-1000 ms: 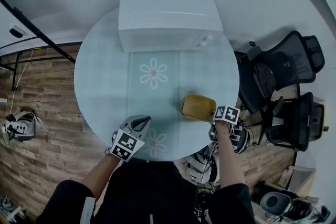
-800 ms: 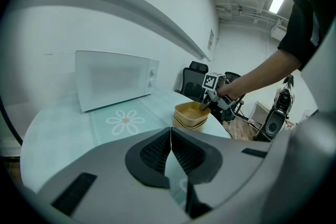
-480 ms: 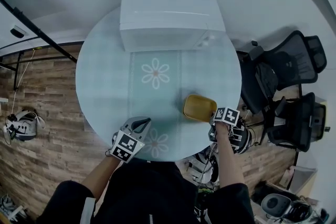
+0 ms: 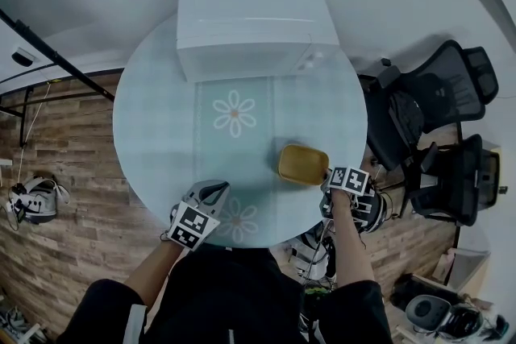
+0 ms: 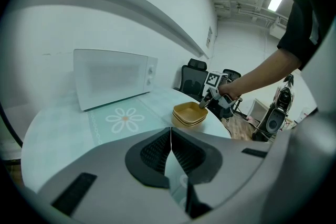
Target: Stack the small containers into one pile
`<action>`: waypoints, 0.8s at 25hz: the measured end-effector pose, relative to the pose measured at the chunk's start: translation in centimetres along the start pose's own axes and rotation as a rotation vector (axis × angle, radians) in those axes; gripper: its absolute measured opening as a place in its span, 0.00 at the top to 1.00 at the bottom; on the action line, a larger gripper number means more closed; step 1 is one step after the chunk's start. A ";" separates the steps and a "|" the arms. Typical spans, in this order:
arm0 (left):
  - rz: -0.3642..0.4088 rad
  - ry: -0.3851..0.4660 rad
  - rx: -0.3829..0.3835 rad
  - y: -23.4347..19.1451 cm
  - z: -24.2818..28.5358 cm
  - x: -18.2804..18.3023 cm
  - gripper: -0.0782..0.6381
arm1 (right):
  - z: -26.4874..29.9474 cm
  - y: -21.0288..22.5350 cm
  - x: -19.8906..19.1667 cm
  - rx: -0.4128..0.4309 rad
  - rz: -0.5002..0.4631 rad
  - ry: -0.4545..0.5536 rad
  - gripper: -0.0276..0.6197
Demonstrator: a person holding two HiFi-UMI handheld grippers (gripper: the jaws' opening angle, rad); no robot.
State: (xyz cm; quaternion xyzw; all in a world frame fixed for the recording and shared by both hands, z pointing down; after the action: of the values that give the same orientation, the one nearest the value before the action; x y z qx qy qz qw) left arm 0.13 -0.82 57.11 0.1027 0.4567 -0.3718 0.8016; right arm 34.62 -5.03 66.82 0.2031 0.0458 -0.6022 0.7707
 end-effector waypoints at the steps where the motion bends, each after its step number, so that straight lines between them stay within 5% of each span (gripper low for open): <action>1: 0.001 -0.001 -0.002 0.0 0.0 0.0 0.87 | -0.1 0.0 -0.1 0.000 0.001 0.000 0.91; 13: 0.012 0.037 -0.026 0.2 -0.5 0.8 0.87 | -4.6 -2.1 -1.2 0.127 0.103 0.240 0.88; 20: 0.041 0.059 -0.027 1.3 -0.5 1.7 0.87 | -7.8 -5.7 -2.0 0.179 -0.077 0.421 0.92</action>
State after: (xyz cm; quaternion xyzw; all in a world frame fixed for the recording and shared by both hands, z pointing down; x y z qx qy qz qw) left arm 1.23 -0.49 55.22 0.1124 0.4830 -0.3459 0.7966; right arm 30.00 -1.43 58.87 0.3898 0.1597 -0.5773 0.6995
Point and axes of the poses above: the fingertips, and each gripper's own axes: z forward along the fingers, y to its right, x out of its top, the point moved 2 cm from there along -z, backward along the fingers, and after that the axes turned 3 degrees about x, right-handed, at the moved point
